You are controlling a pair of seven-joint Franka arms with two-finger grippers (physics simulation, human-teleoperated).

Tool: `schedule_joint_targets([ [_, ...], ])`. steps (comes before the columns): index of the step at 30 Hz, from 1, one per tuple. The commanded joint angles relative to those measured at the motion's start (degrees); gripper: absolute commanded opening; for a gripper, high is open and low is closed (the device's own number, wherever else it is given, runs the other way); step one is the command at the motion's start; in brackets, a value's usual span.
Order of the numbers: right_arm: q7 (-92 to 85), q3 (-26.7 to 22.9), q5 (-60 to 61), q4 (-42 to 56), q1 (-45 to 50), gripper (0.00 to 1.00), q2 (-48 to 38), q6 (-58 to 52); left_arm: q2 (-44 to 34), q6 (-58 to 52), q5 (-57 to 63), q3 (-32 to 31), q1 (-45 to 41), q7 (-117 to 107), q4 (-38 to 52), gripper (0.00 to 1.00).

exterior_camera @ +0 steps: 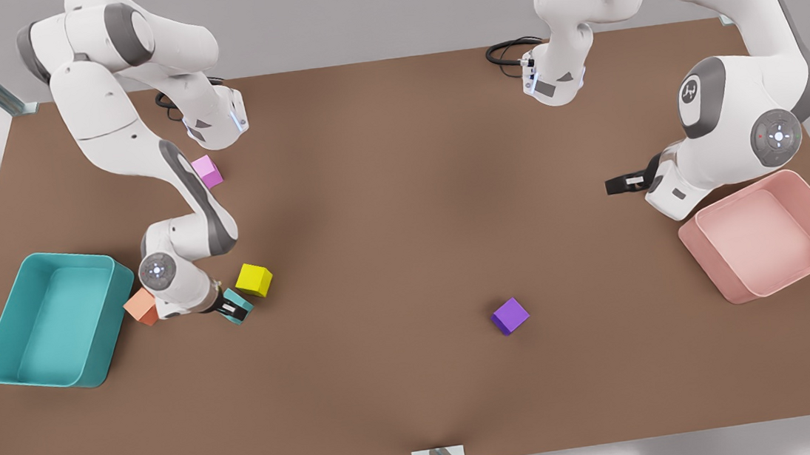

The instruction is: Stack the two blue cubes on top of each other

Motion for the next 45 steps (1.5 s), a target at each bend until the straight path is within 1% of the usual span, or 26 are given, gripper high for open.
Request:
schedule_joint_targets([
  [1,2.59,0.09,0.0,0.02,0.0,1.0,0.43,1.3,-0.08,0.14,0.01,0.0,-0.04,-0.76,0.02,1.0],
  [8,2.59,0.0,0.0,0.54,1.06,1.0,1.92,1.56,0.1,0.14,0.01,0.0,-0.04,-0.68,0.02,1.0],
  [9,2.5,0.0,0.0,0.54,0.97,0.95,2.01,1.56,0.1,0.14,0.01,0.09,-0.13,-0.68,0.02,1.0],
  [11,2.06,0.0,-0.09,0.54,0.97,0.81,2.1,1.56,0.1,0.4,0.01,0.09,-0.13,-0.68,-0.06,1.0],
  [14,1.53,0.0,-0.18,0.72,0.79,0.69,2.1,1.56,0.18,0.49,0.01,0.09,-0.22,-0.68,-0.06,1.0],
  [16,1.44,0.0,-0.18,1.6,0.79,0.68,1.57,0.95,0.1,0.49,0.01,0.09,-0.39,-0.68,-0.15,1.0],
  [18,1.44,0.09,-0.35,4.23,0.79,0.68,1.39,-1.33,0.1,0.49,0.01,0.09,-0.48,-0.85,-0.15,1.0],
  [20,1.27,1.93,-0.35,10.99,0.97,0.68,1.48,-6.96,0.01,0.67,0.1,0.09,-0.48,-0.77,-0.06,1.0],
  [21,1.79,3.43,-0.27,13.46,1.93,0.68,1.83,-7.05,-0.08,1.02,0.1,0.09,-0.39,-0.77,-0.06,1.0],
  [22,4.16,3.25,-0.09,16.36,6.23,0.68,2.53,-7.31,-0.08,1.28,0.27,0.09,0.22,-0.68,-0.06,1.0],
  [23,8.38,3.17,-0.53,21.27,9.75,0.69,4.81,-10.12,-0.17,1.28,0.36,0.09,2.06,-0.76,-0.33,1.0],
  [24,14.0,2.99,-0.62,28.39,13.79,0.69,7.8,-15.83,0.1,3.12,1.33,1.23,2.77,-5.67,-1.99,1.0],
  [25,18.21,2.99,-0.7,32.17,16.69,0.69,9.82,-17.16,0.01,5.5,1.77,3.6,2.68,-11.64,-4.01,1.0],
  [26,23.05,2.99,-0.97,36.21,20.55,0.69,13.24,-17.25,-0.08,8.39,1.68,7.55,2.42,-19.54,-8.4,1.0],
  [27,29.11,2.9,-2.54,41.31,24.42,0.69,16.85,-18.38,-0.25,15.06,1.77,9.67,2.42,-32.71,-13.94,1.0],
  [28,32.71,2.9,-3.42,45.7,26.62,0.69,19.66,-19.7,-0.26,17.97,1.86,11.68,2.16,-42.73,-15.61,1.0],
  [29,37.21,2.55,-5.01,50.37,29.71,0.69,23.62,-20.15,-0.52,19.56,4.75,16.35,1.36,-63.58,-18.25,1.0],
  [31,40.82,1.58,-6.33,55.91,33.22,0.7,28.46,-20.06,-1.57,31.07,4.93,18.02,0.13,-77.4,-29.41,1.0],
  [32,40.99,1.58,-6.42,58.55,34.01,0.7,30.74,-20.06,-1.57,36.87,4.85,18.46,-0.13,-81.7,-32.14,1.0],
  [34,41.96,-0.7,-6.68,61.54,36.48,0.7,33.82,-19.27,-1.57,41.1,4.58,18.55,-0.22,-83.29,-34.07,1.0],
  [36,41.96,-0.7,-6.86,61.89,36.65,0.7,34.7,-18.65,-3.15,49.07,-0.86,22.59,-1.89,-83.47,-39.78,1.0],
  [38,41.96,-1.05,-6.94,62.07,37.27,0.7,35.67,-17.16,-2.89,56.82,-4.03,22.59,-1.62,-83.3,-43.13,1.0],
  [39,41.87,-1.14,-7.12,62.07,37.53,0.82,36.02,-16.54,-2.8,57.62,-4.03,22.68,-1.45,-83.29,-43.57,1.0],
  [40,41.87,-1.58,-7.12,62.07,37.62,0.96,36.11,-16.37,-2.72,58.76,-4.03,23.03,-1.36,-83.29,-43.66,1.0],
  [41,41.61,-1.67,-7.12,61.98,37.62,1.0,36.11,-16.37,-2.45,61.83,-4.03,23.65,-1.27,-83.12,-44.62,1.0],
  [45,41.17,-1.58,-7.03,62.07,37.62,1.0,35.58,-16.45,-1.31,62.89,-3.94,23.91,0.66,-78.72,-47.26,1.0],
])
